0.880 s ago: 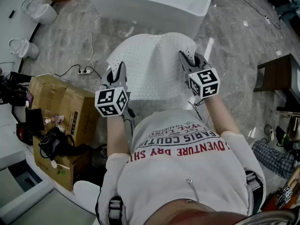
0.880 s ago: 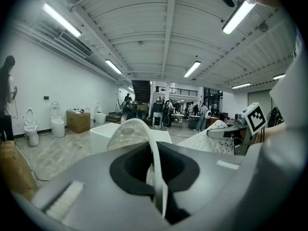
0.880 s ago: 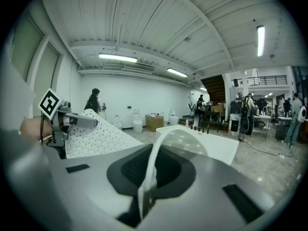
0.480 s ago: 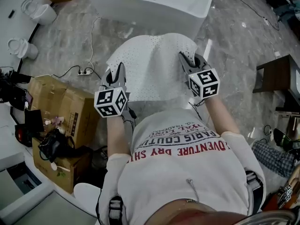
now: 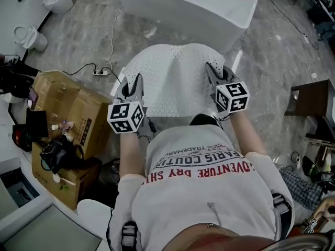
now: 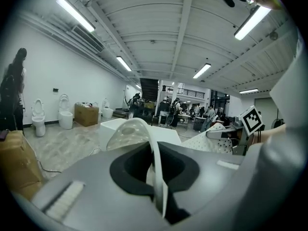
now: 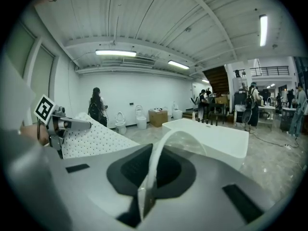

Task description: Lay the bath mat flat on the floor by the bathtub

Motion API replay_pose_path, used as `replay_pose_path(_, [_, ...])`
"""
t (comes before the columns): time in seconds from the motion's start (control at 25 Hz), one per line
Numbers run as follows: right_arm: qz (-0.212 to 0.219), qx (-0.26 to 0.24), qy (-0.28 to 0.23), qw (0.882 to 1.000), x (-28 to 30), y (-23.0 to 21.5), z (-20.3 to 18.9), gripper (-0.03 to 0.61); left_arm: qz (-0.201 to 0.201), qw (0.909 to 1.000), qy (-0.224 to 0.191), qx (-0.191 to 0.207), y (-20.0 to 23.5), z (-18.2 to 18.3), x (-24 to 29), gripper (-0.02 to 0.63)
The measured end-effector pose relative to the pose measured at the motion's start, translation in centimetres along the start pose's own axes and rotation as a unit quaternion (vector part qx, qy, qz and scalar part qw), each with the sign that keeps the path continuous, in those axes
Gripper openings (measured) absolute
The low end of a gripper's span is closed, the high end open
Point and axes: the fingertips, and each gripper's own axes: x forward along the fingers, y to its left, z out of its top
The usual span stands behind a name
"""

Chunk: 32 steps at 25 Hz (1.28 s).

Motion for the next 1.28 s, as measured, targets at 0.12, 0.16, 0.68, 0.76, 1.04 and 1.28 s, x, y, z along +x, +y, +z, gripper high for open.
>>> replay_pose_path(0.12, [0.026,0.000,0.012,1.000,3.4,1.9,-0.1,0.017,0.020,0.9997,0.007,-0.010,2.9,-0.5,-0.3,0.020])
replay_pose_path(0.16, [0.037,-0.002,0.017,0.999,4.6,2.5,-0.2,0.017,0.028,0.9994,0.010,-0.014,3.9,-0.8,-0.4,0.020])
replay_pose_path(0.68, [0.120,0.005,0.067,0.991,29.1,0.1,2.5,0.017,0.101,0.9923,0.054,-0.048,20.2,0.6,12.5,0.020])
replay_pose_path(0.76, [0.121,0.006,0.073,0.990,33.0,-1.7,3.6,0.017,0.102,0.9922,0.057,-0.046,22.5,2.3,16.2,0.019])
replay_pose_path(1.04, [0.095,0.015,0.089,0.991,42.9,-8.1,6.3,0.017,0.091,0.9938,0.048,-0.043,28.5,7.3,26.5,0.020])
replay_pose_path(1.28, [0.042,0.046,0.103,0.993,47.9,-11.3,7.2,0.017,0.044,0.9955,0.075,-0.037,33.2,9.4,34.4,0.018])
